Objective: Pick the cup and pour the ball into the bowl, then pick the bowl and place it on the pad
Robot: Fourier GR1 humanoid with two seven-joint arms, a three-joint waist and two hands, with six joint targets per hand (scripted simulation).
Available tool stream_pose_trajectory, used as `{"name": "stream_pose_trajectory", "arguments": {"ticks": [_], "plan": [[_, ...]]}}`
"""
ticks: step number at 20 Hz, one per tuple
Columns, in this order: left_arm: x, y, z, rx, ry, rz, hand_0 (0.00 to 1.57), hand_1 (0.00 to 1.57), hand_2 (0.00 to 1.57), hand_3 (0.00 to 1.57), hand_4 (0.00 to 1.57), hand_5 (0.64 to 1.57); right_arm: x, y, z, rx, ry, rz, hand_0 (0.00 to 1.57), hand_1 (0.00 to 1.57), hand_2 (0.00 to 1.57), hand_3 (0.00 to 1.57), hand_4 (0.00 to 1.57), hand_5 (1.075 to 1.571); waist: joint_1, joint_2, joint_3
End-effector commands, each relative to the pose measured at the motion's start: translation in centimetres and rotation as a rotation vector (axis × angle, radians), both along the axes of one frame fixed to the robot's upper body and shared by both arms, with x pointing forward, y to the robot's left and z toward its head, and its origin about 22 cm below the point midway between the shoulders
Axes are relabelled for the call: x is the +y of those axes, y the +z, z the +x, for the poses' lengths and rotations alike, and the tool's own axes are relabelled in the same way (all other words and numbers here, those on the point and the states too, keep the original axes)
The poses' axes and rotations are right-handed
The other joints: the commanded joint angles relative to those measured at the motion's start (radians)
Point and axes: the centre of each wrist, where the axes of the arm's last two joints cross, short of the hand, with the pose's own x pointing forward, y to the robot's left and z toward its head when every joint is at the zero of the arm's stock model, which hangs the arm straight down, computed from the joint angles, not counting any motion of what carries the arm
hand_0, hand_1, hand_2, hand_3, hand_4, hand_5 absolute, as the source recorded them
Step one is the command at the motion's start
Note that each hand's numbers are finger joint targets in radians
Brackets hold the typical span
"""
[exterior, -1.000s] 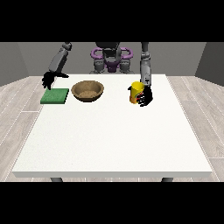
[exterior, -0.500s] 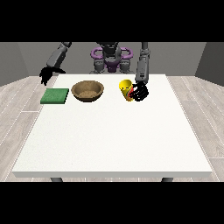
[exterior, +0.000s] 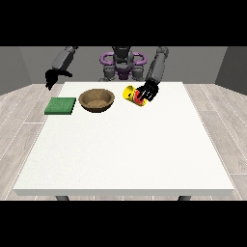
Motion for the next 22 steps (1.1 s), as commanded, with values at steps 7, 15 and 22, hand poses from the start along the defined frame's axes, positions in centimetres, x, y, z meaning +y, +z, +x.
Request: {"name": "stream_pose_trajectory", "arguments": {"ticks": [7, 15, 22], "plan": [[-9.9, 4.0, 1.9, 0.102, -0.107, 0.466, 1.27, 1.27, 1.57, 1.54, 0.88, 1.533, -4.4, -5.0, -4.8, 0.150, -0.178, 0.025, 0.00, 0.00, 0.25, 0.15, 0.39, 1.547, 0.179, -0.172, -0.0008], [-18.0, 4.9, -0.2, 0.125, -0.168, 0.589, 0.52, 0.52, 1.57, 1.43, 0.88, 1.530, -6.2, -5.0, -5.7, 0.151, -0.225, 0.042, 0.00, 0.00, 0.20, 0.28, 0.42, 1.541, 0.209, -0.155, -0.0046], [-21.3, 8.0, -1.8, 0.068, -0.250, 0.783, 0.00, 0.00, 1.57, 1.57, 0.58, 1.521, -7.7, -6.7, -8.5, 0.168, -0.253, 0.047, 0.00, 0.00, 0.26, 0.32, 0.40, 1.536, 0.271, -0.173, -0.0040]]}}
